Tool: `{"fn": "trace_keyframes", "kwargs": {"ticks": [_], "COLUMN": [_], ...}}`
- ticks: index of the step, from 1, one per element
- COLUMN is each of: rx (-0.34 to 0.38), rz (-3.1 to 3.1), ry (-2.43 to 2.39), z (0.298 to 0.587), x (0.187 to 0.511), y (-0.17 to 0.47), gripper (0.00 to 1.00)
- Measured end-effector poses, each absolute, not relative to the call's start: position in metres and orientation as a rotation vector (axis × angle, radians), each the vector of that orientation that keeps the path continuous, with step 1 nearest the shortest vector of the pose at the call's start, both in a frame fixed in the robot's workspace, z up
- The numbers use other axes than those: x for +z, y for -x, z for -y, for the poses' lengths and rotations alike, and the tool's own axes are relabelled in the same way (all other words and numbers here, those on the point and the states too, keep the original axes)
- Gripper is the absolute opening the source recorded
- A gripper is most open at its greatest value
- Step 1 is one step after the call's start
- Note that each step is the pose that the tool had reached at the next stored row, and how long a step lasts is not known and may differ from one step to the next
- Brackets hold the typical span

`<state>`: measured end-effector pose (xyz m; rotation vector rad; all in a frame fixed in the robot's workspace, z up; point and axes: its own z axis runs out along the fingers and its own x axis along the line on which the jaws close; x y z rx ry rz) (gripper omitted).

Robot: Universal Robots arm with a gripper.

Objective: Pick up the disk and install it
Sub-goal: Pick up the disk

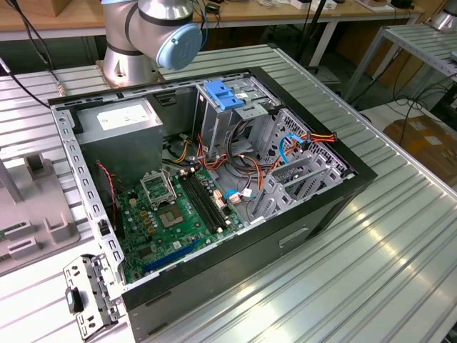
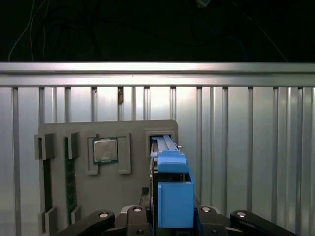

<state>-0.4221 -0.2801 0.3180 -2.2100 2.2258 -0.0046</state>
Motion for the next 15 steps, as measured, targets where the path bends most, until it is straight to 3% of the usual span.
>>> {"fn": "trace_keyframes", "kwargs": {"ticks": [15], "rx": [-0.005], "rz": [-2.226], "ry": [2.210], "z": [0.280], "x": [0.329], "y": [0.422], "gripper": [0.36]}}
